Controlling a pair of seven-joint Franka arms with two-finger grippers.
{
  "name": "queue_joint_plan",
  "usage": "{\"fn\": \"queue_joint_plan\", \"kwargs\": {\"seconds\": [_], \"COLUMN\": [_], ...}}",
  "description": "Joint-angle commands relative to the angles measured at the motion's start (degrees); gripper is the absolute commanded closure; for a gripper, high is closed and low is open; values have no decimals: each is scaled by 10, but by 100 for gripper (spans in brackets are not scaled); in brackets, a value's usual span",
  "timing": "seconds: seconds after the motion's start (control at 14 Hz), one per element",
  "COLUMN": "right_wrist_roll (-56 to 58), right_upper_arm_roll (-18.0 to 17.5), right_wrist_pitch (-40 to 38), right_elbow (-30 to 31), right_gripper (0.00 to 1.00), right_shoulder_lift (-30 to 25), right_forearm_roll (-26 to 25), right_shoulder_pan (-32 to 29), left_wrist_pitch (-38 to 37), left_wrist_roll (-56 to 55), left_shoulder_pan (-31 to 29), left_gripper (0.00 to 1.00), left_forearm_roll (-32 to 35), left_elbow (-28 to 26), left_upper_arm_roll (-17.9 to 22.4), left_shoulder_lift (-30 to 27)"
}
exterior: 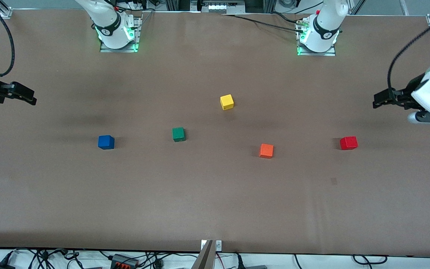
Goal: Pass red block to right arm, stack on blue
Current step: 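Move the left gripper toward the red cube while the right gripper advances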
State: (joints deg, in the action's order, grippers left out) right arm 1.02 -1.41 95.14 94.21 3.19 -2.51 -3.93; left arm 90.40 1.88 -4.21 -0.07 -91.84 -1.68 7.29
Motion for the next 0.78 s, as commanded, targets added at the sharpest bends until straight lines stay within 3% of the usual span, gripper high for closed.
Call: {"fn": "queue_joint_plan", "kwargs": {"seconds": [0.0, 0.36, 0.71], "right_wrist_roll": [4, 0, 0], "right_upper_arm_roll": [1, 1, 1], "right_wrist_pitch": [4, 5, 1], "right_elbow": [3, 2, 3], "right_gripper": [0, 0, 0], "right_shoulder_lift": [11, 27, 28], "right_forearm_roll": [5, 5, 5], "right_shoulder_pan": [5, 24, 27], "left_wrist_pitch": [-15, 20, 175], "left_wrist_roll": [11, 12, 13], "left_shoulder_pan": [-12, -35, -42], "left_gripper": [0, 0, 0], "left_forearm_roll": [10, 10, 11], "left_elbow": [23, 16, -97], "left_upper_arm_roll": [-1, -1, -1], "left_shoulder_lift": [51, 126, 142]}}
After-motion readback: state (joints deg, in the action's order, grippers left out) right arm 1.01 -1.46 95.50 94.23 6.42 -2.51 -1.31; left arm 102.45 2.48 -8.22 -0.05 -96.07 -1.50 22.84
